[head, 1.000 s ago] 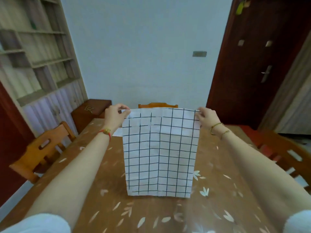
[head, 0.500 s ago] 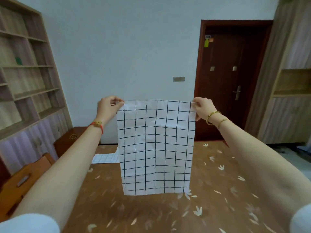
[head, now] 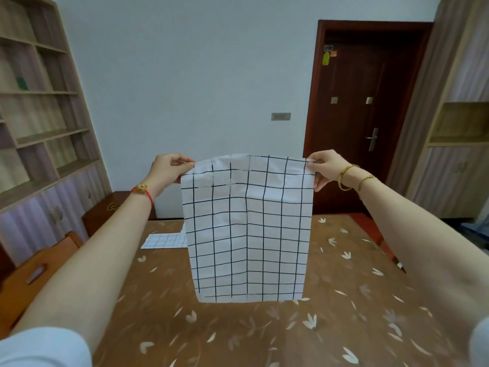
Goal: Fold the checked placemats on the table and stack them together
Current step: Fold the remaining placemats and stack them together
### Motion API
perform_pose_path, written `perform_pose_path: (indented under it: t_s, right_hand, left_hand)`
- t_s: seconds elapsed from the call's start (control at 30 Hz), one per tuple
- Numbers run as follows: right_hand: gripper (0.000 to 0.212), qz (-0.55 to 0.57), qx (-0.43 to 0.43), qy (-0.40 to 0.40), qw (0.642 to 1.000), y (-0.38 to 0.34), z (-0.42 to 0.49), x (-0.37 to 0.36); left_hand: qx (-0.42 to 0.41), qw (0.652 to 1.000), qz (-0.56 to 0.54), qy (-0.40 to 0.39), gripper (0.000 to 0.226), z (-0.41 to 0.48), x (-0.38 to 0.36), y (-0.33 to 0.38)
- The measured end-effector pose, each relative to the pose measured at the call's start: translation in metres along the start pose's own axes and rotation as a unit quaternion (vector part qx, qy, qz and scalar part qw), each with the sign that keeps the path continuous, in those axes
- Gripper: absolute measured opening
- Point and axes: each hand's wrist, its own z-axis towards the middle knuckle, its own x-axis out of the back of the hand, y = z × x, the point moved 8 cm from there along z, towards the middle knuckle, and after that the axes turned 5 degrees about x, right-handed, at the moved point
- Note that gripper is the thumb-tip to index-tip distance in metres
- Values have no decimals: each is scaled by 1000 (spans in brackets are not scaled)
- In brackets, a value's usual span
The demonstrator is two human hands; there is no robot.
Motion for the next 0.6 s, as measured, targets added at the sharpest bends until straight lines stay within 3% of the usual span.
perform_pose_path:
  t_s: [0.17, 0.47, 0.6]
  right_hand:
    - [37, 4, -25, -31, 999, 14, 1, -13]
    - [10, -84, -36, -21, 996, 47, 3, -35]
    - [10, -86, -57, -15, 994, 72, -1, -57]
  left_hand:
    - [27, 1000, 0, -15, 4, 3, -4, -25]
    - [59, 997, 43, -5, 13, 7, -14, -71]
    - [73, 996, 52, -15, 7, 1, -25, -100]
